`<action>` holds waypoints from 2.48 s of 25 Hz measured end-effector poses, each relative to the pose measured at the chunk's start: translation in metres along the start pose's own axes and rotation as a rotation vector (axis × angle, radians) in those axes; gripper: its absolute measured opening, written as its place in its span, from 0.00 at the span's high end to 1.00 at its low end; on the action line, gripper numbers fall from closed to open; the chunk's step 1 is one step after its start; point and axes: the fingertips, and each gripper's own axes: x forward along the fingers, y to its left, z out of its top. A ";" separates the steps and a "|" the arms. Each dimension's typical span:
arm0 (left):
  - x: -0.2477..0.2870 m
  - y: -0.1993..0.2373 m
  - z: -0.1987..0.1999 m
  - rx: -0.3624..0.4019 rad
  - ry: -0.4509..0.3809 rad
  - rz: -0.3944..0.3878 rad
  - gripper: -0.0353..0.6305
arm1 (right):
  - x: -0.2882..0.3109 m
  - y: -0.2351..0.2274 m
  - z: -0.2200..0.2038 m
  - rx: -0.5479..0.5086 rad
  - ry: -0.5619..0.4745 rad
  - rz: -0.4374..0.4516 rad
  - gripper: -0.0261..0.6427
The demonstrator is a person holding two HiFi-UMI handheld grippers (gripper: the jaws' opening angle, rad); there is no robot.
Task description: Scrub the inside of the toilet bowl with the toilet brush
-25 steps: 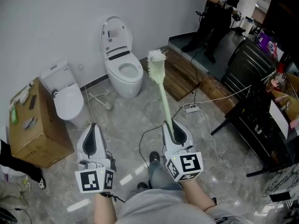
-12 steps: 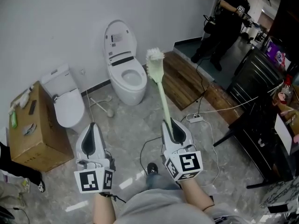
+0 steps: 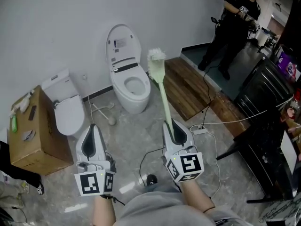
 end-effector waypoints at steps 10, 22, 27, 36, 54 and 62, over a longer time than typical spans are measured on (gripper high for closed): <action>0.051 -0.033 -0.015 0.008 -0.011 -0.023 0.94 | 0.042 -0.049 -0.011 -0.005 0.007 0.043 0.84; 0.111 -0.015 -0.045 0.031 0.028 -0.016 0.94 | 0.104 -0.066 -0.025 0.014 0.034 0.046 0.84; 0.155 0.026 -0.056 0.018 0.023 -0.004 0.94 | 0.160 -0.059 -0.028 0.001 0.042 0.040 0.84; 0.243 0.086 -0.071 0.021 0.020 -0.040 0.94 | 0.259 -0.055 -0.024 -0.003 0.031 -0.016 0.84; 0.340 0.164 -0.118 -0.009 0.053 -0.144 0.94 | 0.361 -0.038 -0.050 -0.020 0.066 -0.112 0.84; 0.374 0.172 -0.146 -0.032 0.089 -0.152 0.94 | 0.395 -0.053 -0.074 -0.006 0.126 -0.128 0.84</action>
